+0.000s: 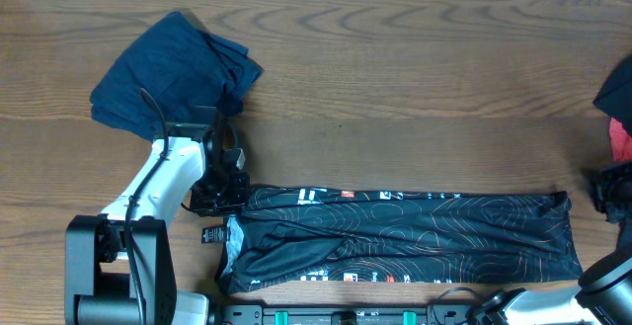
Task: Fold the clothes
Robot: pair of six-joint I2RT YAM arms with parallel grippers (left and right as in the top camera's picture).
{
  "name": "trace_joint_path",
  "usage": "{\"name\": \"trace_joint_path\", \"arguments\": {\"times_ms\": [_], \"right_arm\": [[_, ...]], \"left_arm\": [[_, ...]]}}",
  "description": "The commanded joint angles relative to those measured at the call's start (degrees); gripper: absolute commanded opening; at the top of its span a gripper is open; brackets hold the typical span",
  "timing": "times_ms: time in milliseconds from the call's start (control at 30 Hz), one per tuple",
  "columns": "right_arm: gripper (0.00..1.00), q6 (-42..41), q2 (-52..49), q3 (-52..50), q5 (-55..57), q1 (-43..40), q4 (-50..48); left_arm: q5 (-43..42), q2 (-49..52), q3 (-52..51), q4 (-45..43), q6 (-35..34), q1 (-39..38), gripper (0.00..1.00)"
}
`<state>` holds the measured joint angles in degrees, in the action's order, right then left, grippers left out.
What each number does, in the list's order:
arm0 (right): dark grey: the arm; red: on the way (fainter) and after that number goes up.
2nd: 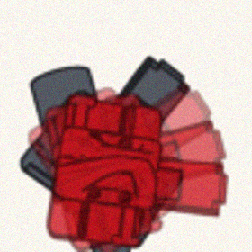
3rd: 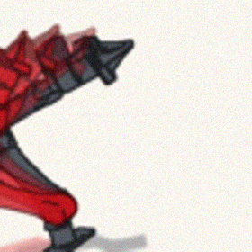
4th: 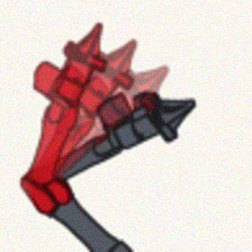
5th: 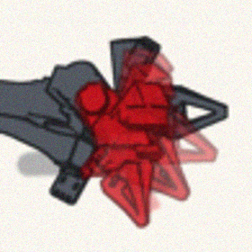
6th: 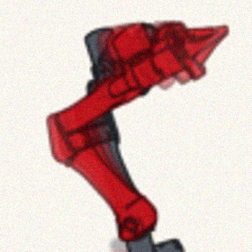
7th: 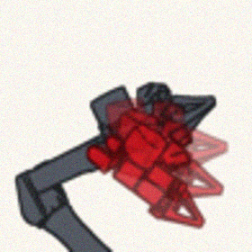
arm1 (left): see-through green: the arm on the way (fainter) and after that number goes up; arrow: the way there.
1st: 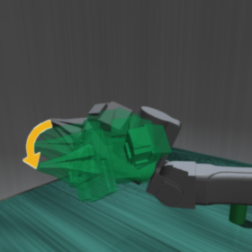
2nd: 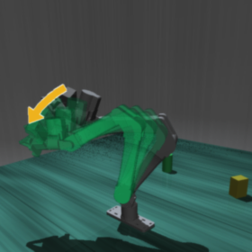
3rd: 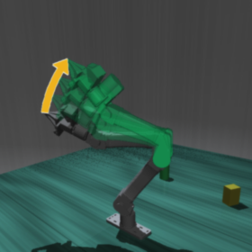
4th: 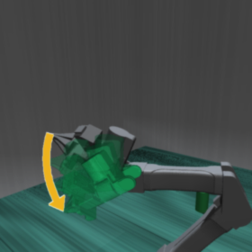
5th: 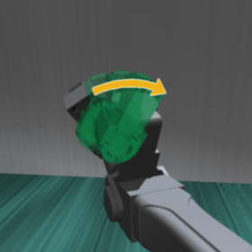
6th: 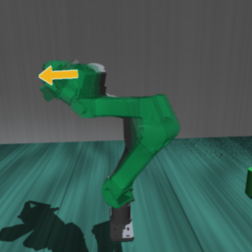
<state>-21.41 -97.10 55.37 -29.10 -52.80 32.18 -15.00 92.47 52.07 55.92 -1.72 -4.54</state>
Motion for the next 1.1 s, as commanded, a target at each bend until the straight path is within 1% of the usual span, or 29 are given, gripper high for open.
{"name": "trace_joint_path", "arguments": {"times_ms": [0, 67, 100, 167, 200, 233, 267, 300, 433, 567, 600, 633, 667, 700, 733, 767, 800, 867, 933, 967, 1067], "right_arm": [[0.38, 8.39, 0.46, 0.09, -9.86, 0.13, 5.35], [0.43, 12.98, 0.46, 0.07, -8.02, 0.87, 11.26], [0.44, 13.35, 0.46, 0.07, -5.09, 1.27, 13.11], [0.43, 11.3, 0.46, 0.07, 2.84, 2.1, 15.82], [0.39, 9.88, 0.46, 0.07, 5.42, 2.45, 16.46], [0.3, 8.74, 0.46, 0.07, 7.23, 2.69, 16.83], [0.17, 7.78, 0.46, 0.07, 8.83, 2.91, 16.98], [0.13, 7.32, 0.46, 0.07, 9.57, 2.95, 16.85], [0.01, 4.81, 0.46, 0.07, 9.7, 2.82, 12.0], [0.01, 4.48, 0.46, 0.07, 8.13, 2.82, 2.91], [0.05, 4.68, 0.46, 0.07, 6.58, 2.84, 0.83], [0.2, 5.18, 0.46, 0.07, 5.03, 2.84, -0.44], [0.38, 5.49, 0.46, 0.07, 2.97, 2.84, -1.57], [0.48, 5.88, 0.46, 0.07, 1.92, 2.84, -1.9], [0.54, 6.32, 0.46, 0.07, 0.87, 2.84, -1.88], [0.57, 6.78, 0.46, 0.07, 0.79, 2.82, -1.31], [0.58, 7.45, 0.46, 0.07, 0.96, 2.78, -0.48], [0.52, 7.82, 0.46, 0.07, 1.25, 2.62, 2.01], [0.51, 9.07, 0.46, 0.07, 1.25, 2.49, 5.84], [0.49, 11.06, 0.46, 0.07, 1.99, 2.51, 9.42], [0.45, 11.17, 0.46, 0.07, 6.84, 2.51, 15.17]], "left_arm": [[0.74, -0.85, 1.18, 0.17, -0.7, 0.35, 0.06], [0.72, -0.85, 1.18, 0.17, -0.7, 0.35, 0.06], [0.72, -0.85, 1.18, 0.17, -0.7, 0.35, 0.06], [0.74, -0.85, 1.18, 0.17, -0.7, 0.35, 0.06], [0.72, -0.85, 1.18, 0.15, -0.7, 0.35, 0.06], [0.74, -0.85, 1.18, 0.15, -0.7, 0.35, 0.06], [0.72, -0.85, 1.18, 0.15, -0.7, 0.35, 0.06], [0.74, -0.85, 1.18, 0.15, -0.7, 0.35, 0.06], [0.74, -0.85, 1.18, 0.17, -0.7, 0.35, 0.06], [0.74, -0.85, 1.18, 0.13, -0.7, 0.35, 0.06], [0.74, -0.85, 1.18, 0.11, -0.7, 0.35, 0.06], [0.74, -0.85, 1.18, 0.11, -0.7, 0.35, 0.06], [0.74, -0.85, 1.18, 0.11, -0.7, 0.35, 0.06], [0.74, -0.85, 1.18, 0.09, -0.7, 0.35, 0.06], [0.74, -0.85, 1.18, 0.0, -0.7, 0.35, 0.06], [0.74, -0.85, 1.18, -0.11, -0.7, 0.35, 0.06], [0.74, -0.85, 1.18, -0.28, -0.7, 0.35, 0.06], [0.74, -0.85, 1.18, -0.48, -0.7, 0.35, 0.06], [0.74, -0.85, 1.18, -0.52, -0.7, 0.35, 0.06], [0.74, -0.85, 1.18, -0.55, -0.7, 0.35, 0.06], [0.74, -0.85, 1.18, -0.7, -0.7, 0.35, 0.06]]}}
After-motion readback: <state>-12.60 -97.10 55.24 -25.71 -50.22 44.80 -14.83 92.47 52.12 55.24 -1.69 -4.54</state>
